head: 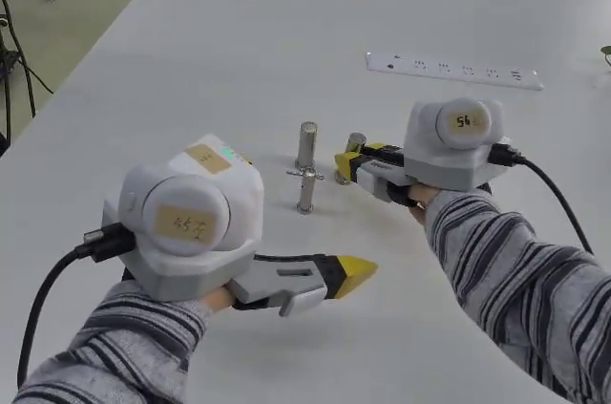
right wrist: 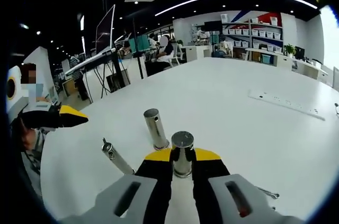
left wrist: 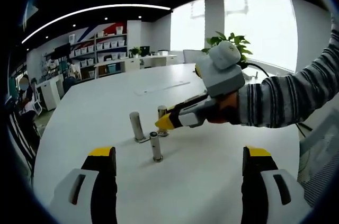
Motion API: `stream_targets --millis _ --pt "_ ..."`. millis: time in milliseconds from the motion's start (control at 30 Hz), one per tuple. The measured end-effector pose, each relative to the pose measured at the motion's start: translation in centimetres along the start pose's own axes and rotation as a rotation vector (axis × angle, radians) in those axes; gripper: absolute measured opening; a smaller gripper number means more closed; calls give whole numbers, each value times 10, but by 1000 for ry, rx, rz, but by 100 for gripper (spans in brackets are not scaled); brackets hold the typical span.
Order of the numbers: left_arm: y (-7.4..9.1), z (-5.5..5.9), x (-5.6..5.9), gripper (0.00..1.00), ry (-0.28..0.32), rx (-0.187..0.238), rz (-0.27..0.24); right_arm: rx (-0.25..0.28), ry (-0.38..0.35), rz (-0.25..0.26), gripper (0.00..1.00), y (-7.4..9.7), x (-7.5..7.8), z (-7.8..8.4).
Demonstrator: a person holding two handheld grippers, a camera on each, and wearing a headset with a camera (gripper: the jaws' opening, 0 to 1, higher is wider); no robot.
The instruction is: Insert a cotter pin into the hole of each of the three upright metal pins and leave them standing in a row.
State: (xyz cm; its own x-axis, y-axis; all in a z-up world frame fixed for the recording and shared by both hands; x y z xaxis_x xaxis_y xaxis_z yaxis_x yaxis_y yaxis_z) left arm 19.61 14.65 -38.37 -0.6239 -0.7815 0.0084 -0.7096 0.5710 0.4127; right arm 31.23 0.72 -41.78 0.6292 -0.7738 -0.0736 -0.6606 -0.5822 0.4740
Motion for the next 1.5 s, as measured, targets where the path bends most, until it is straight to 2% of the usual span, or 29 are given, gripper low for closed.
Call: stream_targets --millis 133,267,433,567,633,767,967,1233,1400,1500 --pt "1 0 -1 99 0 -2 -8 18 21 39 8 15 -3 0" --pt "2 -2 -2 99 -3 2 -10 4 71 83 8 32 -4 2" --pt "2 -3 -1 99 -9 4 -7 -12 82 99 8 47 -5 9" --pt "2 -4 0 99 -13 7 -5 -17 59 102 8 59 -8 16" --pt "2 -3 0 99 -8 12 -5 -28 84 106 8 65 -12 18" --pt "1 -2 0 99 -11 2 -4 -31 29 96 8 73 -19 28" --pt "2 0 1 99 -10 -2 -4 -44 43 109 8 83 -28 41" --pt "2 1 1 99 -9 -8 -5 -53 16 108 8 88 -32 52" --pt "2 2 1 99 -10 -13 -4 -43 33 118 8 89 -34 55" --pt "1 2 2 99 -12 -16 -1 -34 11 119 8 90 -34 56"
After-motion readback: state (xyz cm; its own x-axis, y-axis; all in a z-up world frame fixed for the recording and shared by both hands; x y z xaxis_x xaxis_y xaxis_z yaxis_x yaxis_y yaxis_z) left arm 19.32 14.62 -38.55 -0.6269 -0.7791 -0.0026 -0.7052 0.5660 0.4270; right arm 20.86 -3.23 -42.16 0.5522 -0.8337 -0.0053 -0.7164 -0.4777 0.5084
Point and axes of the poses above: the centre of the closed fingertips' face, and the gripper's own axes: y roughly backward along the fingers, x roughly to its right, z roughly out of its underside, the point moved 9 cm from there along y, roughly backward along the fingers, and after that the axes turned 1 degree about -y, right-handed, at the moved point
